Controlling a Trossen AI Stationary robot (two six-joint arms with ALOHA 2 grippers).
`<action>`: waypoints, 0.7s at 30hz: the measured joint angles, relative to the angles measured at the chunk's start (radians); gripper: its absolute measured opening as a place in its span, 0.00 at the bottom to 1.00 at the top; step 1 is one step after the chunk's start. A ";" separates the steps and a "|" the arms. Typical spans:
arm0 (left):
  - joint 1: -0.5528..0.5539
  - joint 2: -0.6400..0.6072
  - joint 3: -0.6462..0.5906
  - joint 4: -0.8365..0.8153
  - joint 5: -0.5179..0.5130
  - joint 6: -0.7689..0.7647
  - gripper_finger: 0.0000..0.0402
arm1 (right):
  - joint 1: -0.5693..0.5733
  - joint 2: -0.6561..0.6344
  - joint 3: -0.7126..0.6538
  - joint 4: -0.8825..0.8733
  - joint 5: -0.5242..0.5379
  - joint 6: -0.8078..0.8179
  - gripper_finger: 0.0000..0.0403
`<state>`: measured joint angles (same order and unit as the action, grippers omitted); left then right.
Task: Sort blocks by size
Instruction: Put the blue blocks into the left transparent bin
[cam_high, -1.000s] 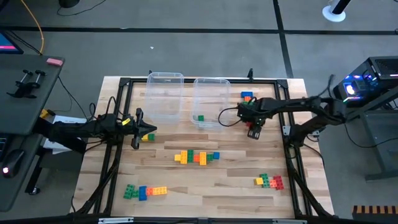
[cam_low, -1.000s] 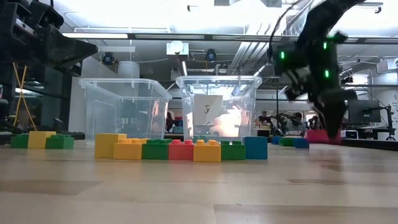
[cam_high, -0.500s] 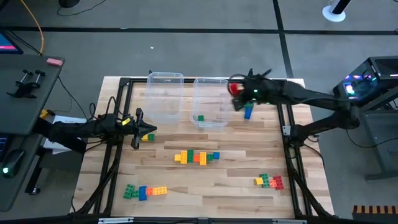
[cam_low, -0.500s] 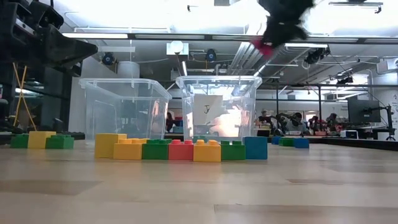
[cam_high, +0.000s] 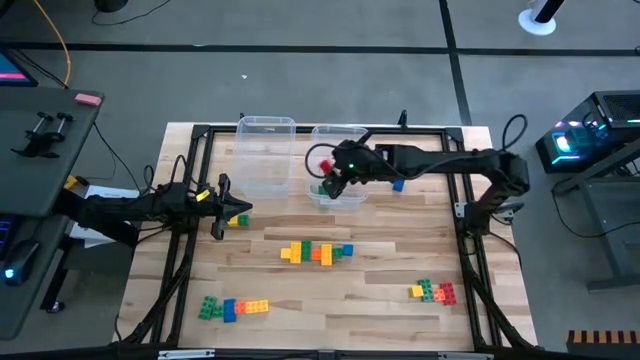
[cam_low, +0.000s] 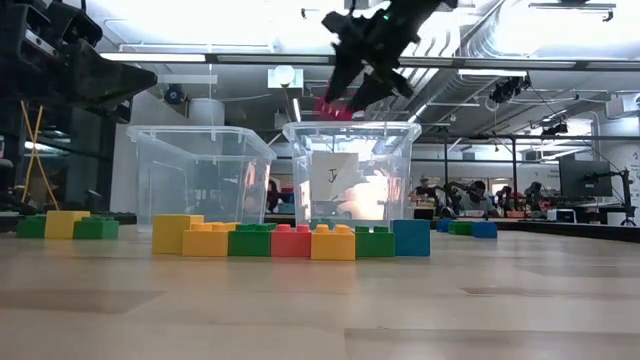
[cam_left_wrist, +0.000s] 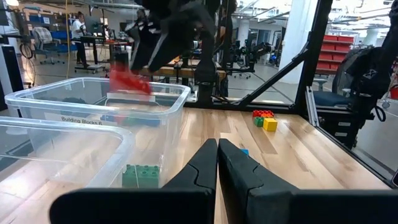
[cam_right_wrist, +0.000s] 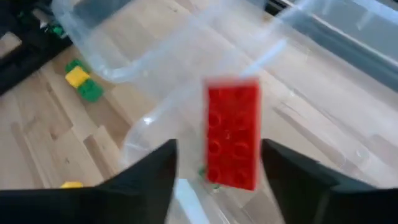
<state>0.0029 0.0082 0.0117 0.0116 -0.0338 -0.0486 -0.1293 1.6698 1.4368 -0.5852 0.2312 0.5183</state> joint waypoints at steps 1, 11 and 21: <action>0.000 0.000 0.000 0.000 0.000 0.000 0.01 | 0.001 0.007 0.028 -0.016 0.000 -0.011 0.66; 0.000 0.000 0.000 0.000 0.000 0.000 0.01 | 0.096 0.007 0.286 -0.151 -0.183 -0.178 0.82; 0.000 0.000 0.000 0.000 0.000 0.000 0.01 | 0.345 0.123 0.196 -0.220 -0.260 -0.373 0.83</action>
<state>0.0029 0.0082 0.0117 0.0116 -0.0341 -0.0486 0.2155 1.7928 1.6329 -0.8055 -0.0286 0.1452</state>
